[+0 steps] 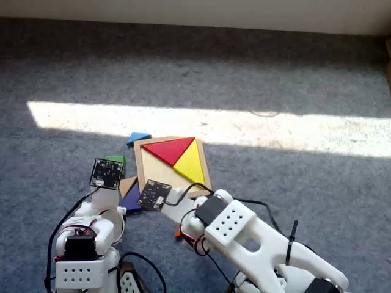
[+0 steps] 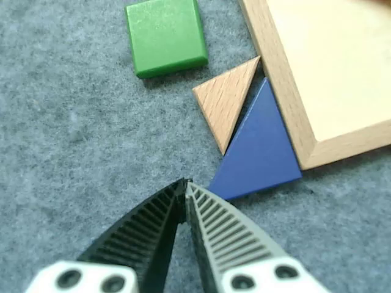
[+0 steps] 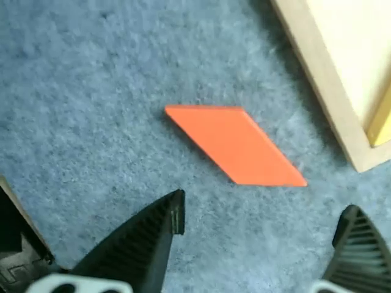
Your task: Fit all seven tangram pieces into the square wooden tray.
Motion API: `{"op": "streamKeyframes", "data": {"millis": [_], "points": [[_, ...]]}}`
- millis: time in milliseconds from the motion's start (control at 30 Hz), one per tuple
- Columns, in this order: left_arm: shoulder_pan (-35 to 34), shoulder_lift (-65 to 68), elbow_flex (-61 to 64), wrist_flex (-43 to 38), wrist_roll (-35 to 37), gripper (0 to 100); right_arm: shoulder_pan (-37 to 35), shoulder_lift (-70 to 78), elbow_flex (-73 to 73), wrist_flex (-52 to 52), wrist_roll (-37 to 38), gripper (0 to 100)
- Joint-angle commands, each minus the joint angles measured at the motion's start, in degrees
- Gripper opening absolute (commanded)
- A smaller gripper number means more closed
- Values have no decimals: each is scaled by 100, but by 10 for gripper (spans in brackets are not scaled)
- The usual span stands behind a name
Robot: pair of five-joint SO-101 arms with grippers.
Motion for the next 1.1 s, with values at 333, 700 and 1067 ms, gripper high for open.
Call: {"op": "streamKeyframes", "data": {"millis": [333,700,1067], "points": [[-48,-277,110,35,-18,6,-347,303,31,-1226,88,367],[-48,-277,110,35,-18,6,-321,1112,57,-1402,554,367],[-48,-277,110,35,-18,6,-215,1112,136,-1411,571,129]]}}
